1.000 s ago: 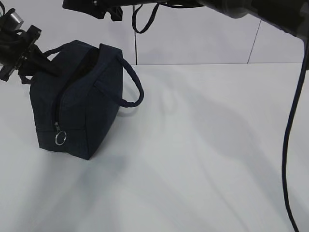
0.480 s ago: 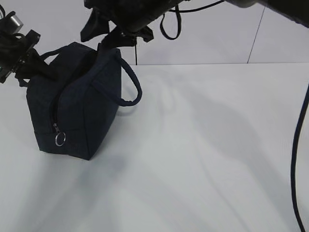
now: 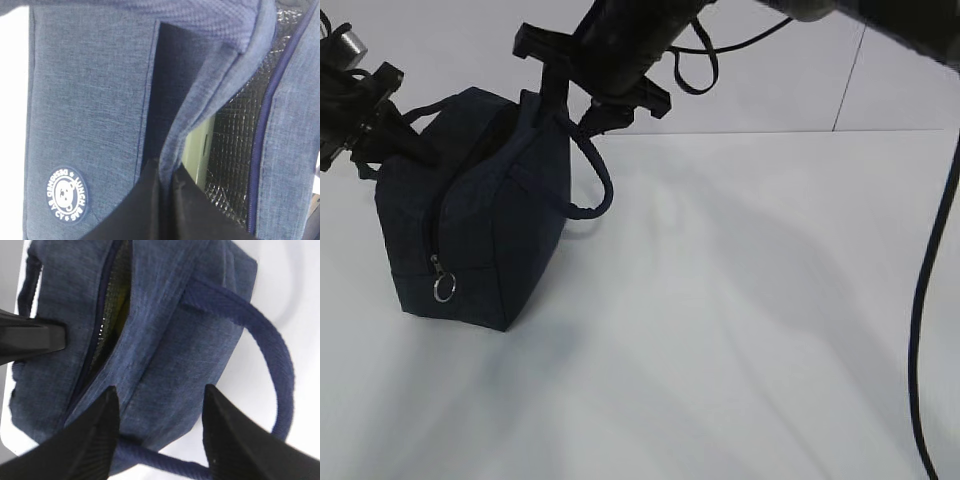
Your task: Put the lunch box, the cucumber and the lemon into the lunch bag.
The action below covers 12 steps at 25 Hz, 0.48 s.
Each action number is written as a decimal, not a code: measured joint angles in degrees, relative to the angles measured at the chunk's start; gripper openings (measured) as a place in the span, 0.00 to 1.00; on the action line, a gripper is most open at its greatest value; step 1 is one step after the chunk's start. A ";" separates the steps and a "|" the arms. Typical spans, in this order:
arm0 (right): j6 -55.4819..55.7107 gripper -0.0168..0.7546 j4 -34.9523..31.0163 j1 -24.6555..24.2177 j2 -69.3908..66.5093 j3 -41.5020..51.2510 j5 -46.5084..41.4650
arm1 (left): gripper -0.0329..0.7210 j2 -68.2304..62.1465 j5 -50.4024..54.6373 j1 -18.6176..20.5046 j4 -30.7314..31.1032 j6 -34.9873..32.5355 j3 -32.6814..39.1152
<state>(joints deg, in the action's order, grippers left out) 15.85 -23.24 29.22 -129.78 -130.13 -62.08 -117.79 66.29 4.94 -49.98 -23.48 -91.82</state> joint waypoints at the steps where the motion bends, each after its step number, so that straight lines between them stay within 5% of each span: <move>1: 0.62 0.55 0.14 0.29 -0.45 0.00 0.23 | 0.03 0.00 0.00 0.00 0.00 0.00 0.00; 12: 3.75 0.55 3.89 2.13 -2.44 0.00 5.46 | 0.03 0.00 0.00 0.08 0.04 0.00 0.00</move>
<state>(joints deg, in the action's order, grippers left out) 19.60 -19.35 31.35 -132.21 -130.13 -56.62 -117.79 66.29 5.02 -49.95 -23.48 -91.82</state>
